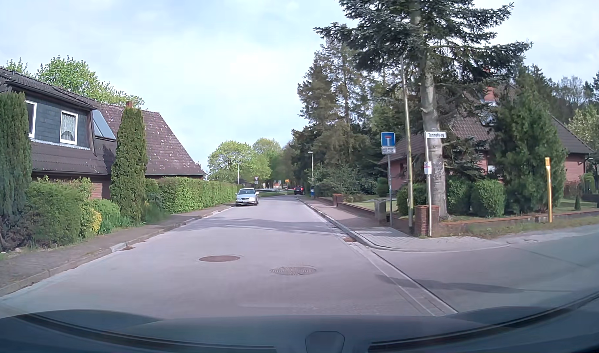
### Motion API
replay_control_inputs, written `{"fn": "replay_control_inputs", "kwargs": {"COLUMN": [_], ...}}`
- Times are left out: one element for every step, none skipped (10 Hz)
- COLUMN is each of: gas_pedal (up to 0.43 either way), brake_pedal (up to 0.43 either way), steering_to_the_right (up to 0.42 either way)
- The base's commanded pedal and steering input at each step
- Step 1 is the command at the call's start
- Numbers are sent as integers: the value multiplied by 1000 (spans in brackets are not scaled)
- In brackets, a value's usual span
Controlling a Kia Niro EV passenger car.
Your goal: Follow the waypoints while adhering to traffic rules and regulations
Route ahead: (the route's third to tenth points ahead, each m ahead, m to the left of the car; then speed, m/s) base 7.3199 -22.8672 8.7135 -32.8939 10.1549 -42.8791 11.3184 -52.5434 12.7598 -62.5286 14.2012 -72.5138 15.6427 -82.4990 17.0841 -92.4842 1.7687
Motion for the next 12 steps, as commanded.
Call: {"fn": "replay_control_inputs", "kwargs": {"gas_pedal": [0, 0, 0, 0, 0, 0, 0, 0, 0, 0, 0, 0], "brake_pedal": [0, 0, 0, 0, 0, 0, 0, 0, 0, 0, 0, 0], "steering_to_the_right": [279, 319, 363, 393, 431, 452, 466, 484, 503, 520, 554, 597]}}
